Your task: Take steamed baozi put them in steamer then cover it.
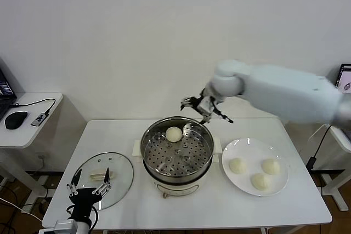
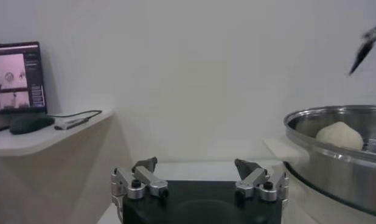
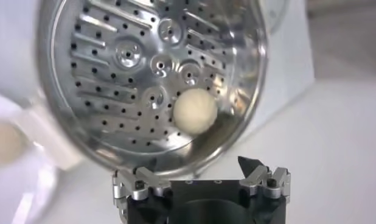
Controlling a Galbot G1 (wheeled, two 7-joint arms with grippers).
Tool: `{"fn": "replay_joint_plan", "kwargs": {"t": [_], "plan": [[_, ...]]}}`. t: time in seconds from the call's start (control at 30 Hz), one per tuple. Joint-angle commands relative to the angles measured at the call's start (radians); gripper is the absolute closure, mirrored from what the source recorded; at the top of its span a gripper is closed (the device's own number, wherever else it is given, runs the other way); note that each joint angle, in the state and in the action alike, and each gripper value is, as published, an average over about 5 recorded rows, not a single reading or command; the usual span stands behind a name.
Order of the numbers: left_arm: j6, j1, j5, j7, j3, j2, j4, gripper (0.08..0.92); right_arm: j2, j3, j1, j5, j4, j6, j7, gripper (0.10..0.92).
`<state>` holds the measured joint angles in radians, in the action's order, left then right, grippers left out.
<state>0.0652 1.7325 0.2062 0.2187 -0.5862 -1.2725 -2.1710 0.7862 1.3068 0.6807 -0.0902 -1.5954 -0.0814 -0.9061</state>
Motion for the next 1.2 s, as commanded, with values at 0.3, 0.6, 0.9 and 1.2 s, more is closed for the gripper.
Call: {"fn": "replay_joint_plan", "kwargs": {"t": [0.3, 0.6, 0.9, 1.2], "plan": [[-0.004, 0.003, -0.008, 0.001, 0.013, 0.012, 0.009, 0.177, -0.415, 0.041, -0.039, -0.062, -0.261, -0.314, -0.041, 0.203], [-0.004, 0.009, -0.019, 0.001, 0.008, 0.006, 0.005, 0.177, -0.378, -0.175, -0.393, 0.073, -0.101, -0.217, -0.075, 0.203], [-0.002, 0.015, -0.025, 0.001, -0.004, -0.001, 0.003, 0.177, -0.292, -0.296, -0.561, 0.148, 0.043, -0.179, -0.079, 0.203], [-0.002, 0.016, -0.031, 0.000, -0.009, -0.002, 0.005, 0.177, -0.185, -0.366, -0.666, 0.177, 0.160, -0.156, -0.070, 0.203]]}}
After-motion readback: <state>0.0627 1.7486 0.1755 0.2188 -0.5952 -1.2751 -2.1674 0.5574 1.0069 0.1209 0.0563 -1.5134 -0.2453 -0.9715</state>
